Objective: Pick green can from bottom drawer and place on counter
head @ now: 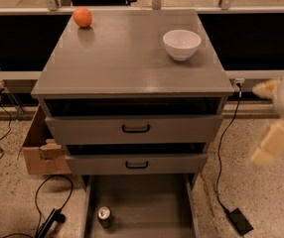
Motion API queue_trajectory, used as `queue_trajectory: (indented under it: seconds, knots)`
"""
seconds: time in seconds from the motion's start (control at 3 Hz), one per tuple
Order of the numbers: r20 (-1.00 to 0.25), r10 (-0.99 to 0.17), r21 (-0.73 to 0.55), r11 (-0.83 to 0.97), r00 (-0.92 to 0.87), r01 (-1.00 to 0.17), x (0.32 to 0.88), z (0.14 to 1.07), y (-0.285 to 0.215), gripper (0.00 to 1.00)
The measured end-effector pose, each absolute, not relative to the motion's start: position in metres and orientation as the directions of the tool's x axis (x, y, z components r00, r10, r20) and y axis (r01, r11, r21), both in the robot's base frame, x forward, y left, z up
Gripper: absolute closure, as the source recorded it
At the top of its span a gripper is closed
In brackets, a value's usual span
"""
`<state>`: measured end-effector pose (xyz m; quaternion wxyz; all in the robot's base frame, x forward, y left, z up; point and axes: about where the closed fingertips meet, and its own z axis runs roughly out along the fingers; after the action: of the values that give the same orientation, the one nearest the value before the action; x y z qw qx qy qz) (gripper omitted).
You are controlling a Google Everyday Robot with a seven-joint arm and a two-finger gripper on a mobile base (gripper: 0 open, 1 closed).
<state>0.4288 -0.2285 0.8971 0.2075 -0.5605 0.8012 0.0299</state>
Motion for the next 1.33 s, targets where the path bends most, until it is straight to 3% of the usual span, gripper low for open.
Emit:
queue_trajectory:
  seconds: [0.33,0.67,1.0,1.33]
  knots:
    - [-0.523,-0.804,-0.081,0.379,-0.284,-0.922,0.406,0.801,-0.223,0.00]
    - [-0.710,-0.643,-0.039,0.443,-0.287,-0.896,0.409,0.737,-0.219,0.00]
    - [-0.825,-0.524,-0.070,0.465,-0.210,-0.882,0.422,0.704,-0.237,0.00]
    - [-0.854,-0.517,-0.149,0.347,-0.057,-0.926,0.421,0.673,-0.240,0.00]
